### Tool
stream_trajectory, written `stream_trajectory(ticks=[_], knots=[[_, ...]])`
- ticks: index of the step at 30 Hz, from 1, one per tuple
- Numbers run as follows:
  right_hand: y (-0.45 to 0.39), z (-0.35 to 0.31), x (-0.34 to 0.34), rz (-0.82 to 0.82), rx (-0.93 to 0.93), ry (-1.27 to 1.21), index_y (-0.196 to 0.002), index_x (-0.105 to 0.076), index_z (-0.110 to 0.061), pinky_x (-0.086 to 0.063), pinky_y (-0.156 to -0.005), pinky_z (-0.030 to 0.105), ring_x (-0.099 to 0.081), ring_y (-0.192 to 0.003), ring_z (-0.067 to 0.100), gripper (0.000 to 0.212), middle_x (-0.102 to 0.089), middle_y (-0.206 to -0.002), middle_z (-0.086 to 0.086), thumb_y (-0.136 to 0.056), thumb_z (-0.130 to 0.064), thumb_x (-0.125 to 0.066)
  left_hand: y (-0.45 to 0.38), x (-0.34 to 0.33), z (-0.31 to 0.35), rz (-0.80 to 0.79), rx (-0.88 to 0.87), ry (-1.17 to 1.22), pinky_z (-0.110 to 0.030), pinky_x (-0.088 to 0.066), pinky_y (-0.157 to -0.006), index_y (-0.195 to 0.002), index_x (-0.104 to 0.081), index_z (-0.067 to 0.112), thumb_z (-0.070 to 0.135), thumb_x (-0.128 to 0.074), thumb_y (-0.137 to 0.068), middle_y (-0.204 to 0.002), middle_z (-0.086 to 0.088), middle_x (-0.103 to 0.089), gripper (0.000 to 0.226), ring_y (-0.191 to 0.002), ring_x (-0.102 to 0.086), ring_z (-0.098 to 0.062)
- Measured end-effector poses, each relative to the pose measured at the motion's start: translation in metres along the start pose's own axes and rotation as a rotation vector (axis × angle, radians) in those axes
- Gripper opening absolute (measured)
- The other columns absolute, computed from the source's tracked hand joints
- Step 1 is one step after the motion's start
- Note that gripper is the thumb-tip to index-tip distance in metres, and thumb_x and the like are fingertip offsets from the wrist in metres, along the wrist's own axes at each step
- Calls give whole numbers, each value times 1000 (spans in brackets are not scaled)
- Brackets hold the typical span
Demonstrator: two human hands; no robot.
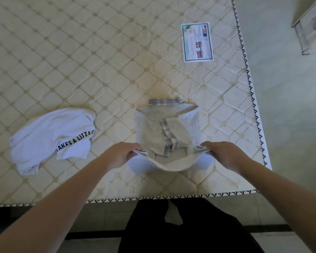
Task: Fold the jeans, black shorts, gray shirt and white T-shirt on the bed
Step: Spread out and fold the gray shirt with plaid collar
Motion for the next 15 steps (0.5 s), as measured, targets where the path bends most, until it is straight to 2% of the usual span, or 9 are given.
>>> stream_trajectory(ticks=[3, 5, 8, 12, 15], knots=[[-34, 17, 5, 22, -6, -27, -110, -68, -22, -51, -72, 34, -69, -88, 25, 17, -74, -97, -2, -97, -24, -57, -39, 15, -11, 24, 10, 12, -35, -49, -84, -119, -66, 18, 19, -54, -99, -110, -3, -71, 23, -99, -64, -23], [-60, 27, 0, 36, -13, -62, -109, -70, -18, -54, -77, 38, -69, -90, 26, 17, -75, -99, 0, -96, -21, -61, -67, 20, -26, 38, -14, 52, -38, -51, -85, -115, -68, 17, 18, -59, -96, -108, -4, -72, 21, -97, -66, -24], [-102, 44, -12, 23, -32, -73, -107, -71, -15, -50, -81, 36, -66, -94, 26, 17, -72, -99, 2, -95, -22, -61, -106, 23, -52, 60, -42, 76, -36, -51, -81, -109, -72, 13, 14, -67, -91, -101, -6, -73, 19, -91, -68, -24], [-164, 73, -21, 23, -101, -90, -102, -71, -8, -46, -84, 35, -62, -99, 27, 18, -67, -98, 5, -95, -21, -61, -151, 22, -91, 159, 11, 68, -28, -46, -83, -111, -71, 9, 15, -66, -92, -107, -10, -72, 21, -97, -66, -26], [-207, 97, -24, 58, -189, -97, -111, -70, -12, -40, -88, 29, -60, -107, 25, 21, -69, -109, 4, -95, -24, -61, -189, 21, -121, 199, 65, 30, -29, -44, -83, -111, -71, 8, 17, -64, -93, -107, -11, -71, 21, -99, -65, -29]])
Point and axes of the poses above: each hand's wrist, its own y-axis away from the middle knuckle, its own x-axis out of the back of the hand, z = x × y, the point moved 2 cm from there along -y, towards the middle knuckle
